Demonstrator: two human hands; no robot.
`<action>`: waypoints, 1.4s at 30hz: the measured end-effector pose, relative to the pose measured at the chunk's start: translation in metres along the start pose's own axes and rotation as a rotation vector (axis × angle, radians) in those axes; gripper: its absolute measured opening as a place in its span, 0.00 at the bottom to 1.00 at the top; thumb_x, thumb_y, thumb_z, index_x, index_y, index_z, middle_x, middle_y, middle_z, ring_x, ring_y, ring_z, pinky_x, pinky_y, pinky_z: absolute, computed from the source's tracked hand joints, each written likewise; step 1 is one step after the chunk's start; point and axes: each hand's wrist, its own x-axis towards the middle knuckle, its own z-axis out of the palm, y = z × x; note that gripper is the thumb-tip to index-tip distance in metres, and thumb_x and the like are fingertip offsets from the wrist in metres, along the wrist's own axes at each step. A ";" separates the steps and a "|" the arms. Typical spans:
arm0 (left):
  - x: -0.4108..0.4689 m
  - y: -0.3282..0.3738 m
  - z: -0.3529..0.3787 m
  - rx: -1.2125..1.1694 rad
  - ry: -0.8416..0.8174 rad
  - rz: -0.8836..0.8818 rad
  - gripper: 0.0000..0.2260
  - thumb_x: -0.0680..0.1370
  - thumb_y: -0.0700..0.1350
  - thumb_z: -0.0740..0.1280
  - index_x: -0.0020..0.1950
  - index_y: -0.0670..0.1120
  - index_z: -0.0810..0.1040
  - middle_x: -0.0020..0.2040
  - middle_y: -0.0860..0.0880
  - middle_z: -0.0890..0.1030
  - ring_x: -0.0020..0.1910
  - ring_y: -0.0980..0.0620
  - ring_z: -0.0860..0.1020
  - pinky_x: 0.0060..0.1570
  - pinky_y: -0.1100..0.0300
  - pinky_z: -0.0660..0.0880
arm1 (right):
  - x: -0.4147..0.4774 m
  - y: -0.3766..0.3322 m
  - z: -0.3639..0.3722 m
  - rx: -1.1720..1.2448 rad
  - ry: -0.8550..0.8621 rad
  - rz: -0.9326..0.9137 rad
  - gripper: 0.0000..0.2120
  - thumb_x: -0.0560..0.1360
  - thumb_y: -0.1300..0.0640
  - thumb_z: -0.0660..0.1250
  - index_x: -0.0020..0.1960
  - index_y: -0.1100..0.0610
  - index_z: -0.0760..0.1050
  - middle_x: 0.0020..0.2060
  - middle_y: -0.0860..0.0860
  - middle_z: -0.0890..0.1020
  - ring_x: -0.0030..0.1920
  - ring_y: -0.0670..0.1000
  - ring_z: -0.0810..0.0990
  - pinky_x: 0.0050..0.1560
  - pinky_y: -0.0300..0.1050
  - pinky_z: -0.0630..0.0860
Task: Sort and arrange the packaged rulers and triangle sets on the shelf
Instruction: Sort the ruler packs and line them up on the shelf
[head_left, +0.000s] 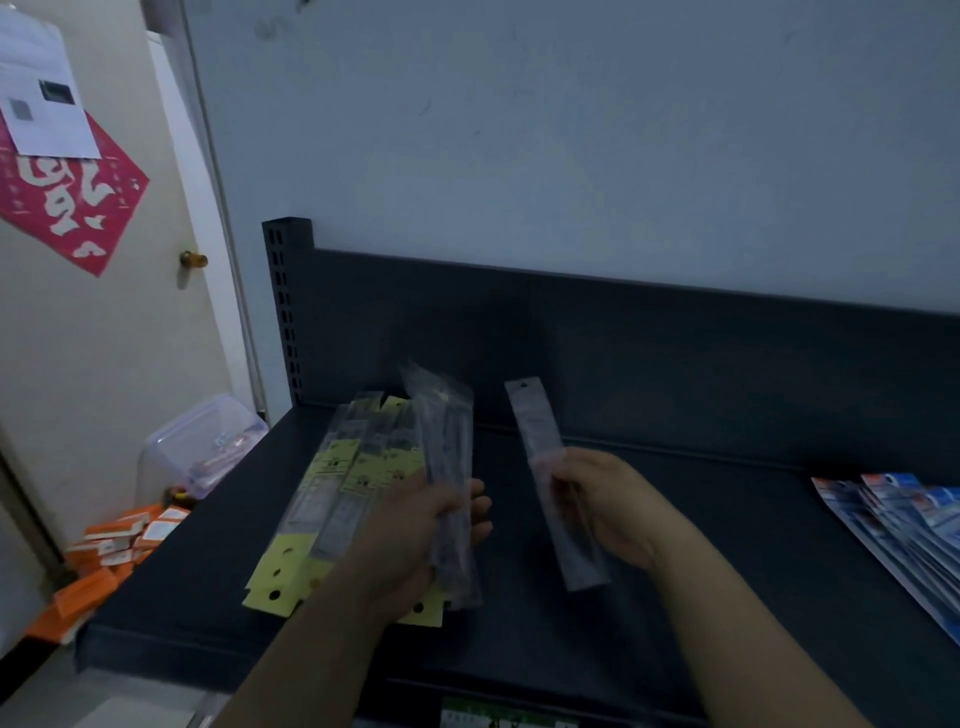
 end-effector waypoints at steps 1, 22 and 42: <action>-0.002 0.000 0.004 0.002 -0.015 -0.002 0.08 0.78 0.31 0.59 0.54 0.38 0.75 0.51 0.38 0.79 0.48 0.45 0.79 0.46 0.53 0.80 | 0.000 -0.002 0.008 0.051 -0.034 -0.005 0.06 0.77 0.61 0.64 0.46 0.62 0.78 0.37 0.55 0.79 0.36 0.50 0.77 0.38 0.44 0.75; -0.013 0.054 -0.113 0.527 0.388 0.160 0.04 0.76 0.38 0.68 0.49 0.40 0.78 0.39 0.40 0.82 0.34 0.45 0.80 0.36 0.52 0.78 | 0.021 0.010 0.092 -0.605 0.115 -0.065 0.28 0.66 0.41 0.75 0.55 0.61 0.75 0.47 0.56 0.81 0.45 0.54 0.81 0.41 0.50 0.77; 0.005 0.055 -0.134 0.633 0.341 0.061 0.04 0.73 0.38 0.71 0.45 0.38 0.79 0.29 0.45 0.82 0.27 0.50 0.78 0.31 0.60 0.74 | 0.025 0.019 0.057 -0.264 0.179 0.117 0.09 0.72 0.64 0.69 0.47 0.72 0.79 0.38 0.62 0.83 0.32 0.55 0.81 0.32 0.43 0.78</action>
